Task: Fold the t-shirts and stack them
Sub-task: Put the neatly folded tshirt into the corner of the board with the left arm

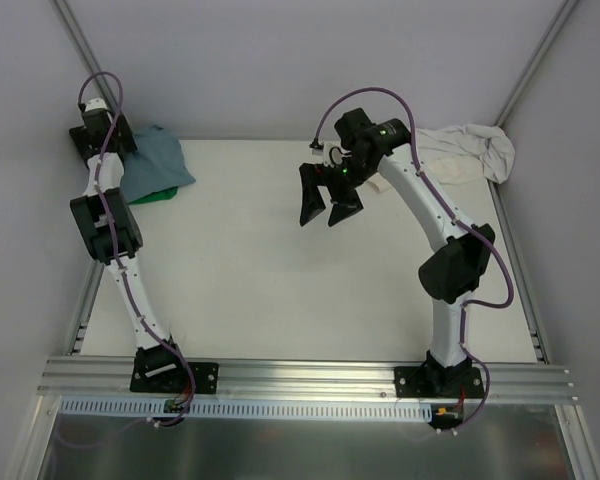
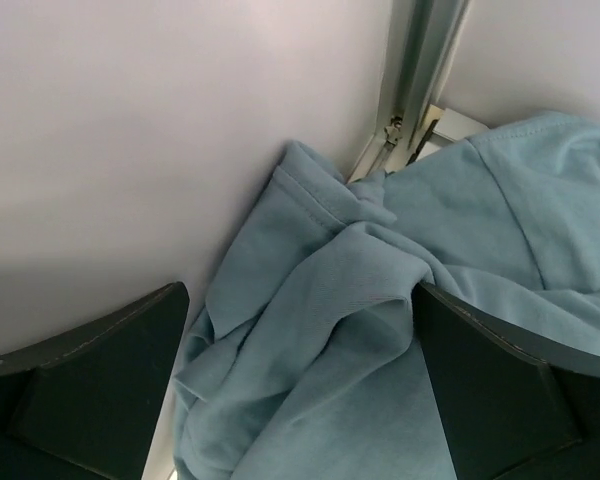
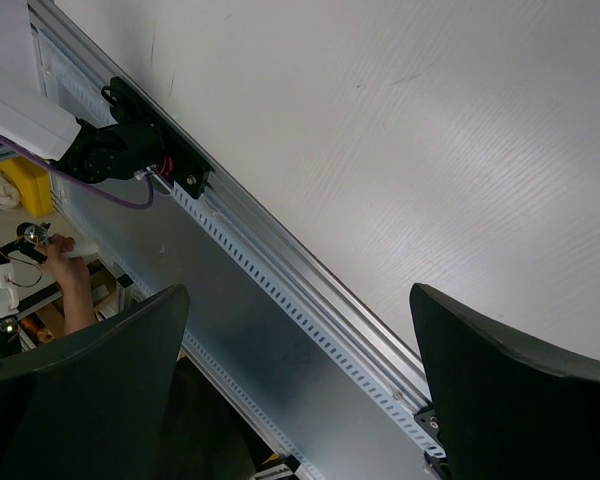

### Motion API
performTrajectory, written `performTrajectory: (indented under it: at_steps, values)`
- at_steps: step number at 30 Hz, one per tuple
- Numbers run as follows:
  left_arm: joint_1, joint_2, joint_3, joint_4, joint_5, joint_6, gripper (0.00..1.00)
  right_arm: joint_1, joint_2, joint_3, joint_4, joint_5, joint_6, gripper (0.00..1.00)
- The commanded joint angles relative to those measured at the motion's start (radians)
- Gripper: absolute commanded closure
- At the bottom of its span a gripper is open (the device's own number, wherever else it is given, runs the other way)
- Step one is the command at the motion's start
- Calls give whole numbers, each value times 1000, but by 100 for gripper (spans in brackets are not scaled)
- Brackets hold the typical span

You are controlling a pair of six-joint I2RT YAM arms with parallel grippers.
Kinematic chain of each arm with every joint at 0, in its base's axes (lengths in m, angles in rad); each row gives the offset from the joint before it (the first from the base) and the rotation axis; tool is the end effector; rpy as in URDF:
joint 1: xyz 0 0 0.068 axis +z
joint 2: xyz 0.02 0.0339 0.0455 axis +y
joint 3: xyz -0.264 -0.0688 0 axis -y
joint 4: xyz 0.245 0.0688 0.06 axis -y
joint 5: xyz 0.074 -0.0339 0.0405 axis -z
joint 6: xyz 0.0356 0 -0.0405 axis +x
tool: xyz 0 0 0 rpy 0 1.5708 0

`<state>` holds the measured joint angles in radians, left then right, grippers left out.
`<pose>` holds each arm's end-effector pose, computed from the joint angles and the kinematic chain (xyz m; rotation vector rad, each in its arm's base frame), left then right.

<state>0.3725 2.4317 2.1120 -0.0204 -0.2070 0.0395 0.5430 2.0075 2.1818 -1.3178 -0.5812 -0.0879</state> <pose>0.5322 0.2158 0.2292 -0.4589 1.8767 0.4745 0.3371 0.2263 0.3599 -1.0091 2.5246 0.9233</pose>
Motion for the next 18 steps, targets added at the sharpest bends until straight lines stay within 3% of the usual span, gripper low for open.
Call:
performTrajectory:
  at_steps: [1,9,18]
  values:
    - [49,0,-10,47,-81,-35,1,-5,-4,4,-47,-42,-1,0]
    - [-36,-137,-56,-13,66,-90,1,11,33,58,-14,-68,27,0]
    - [-174,-399,-191,-76,199,-122,1,26,-42,-16,214,-6,80,1]
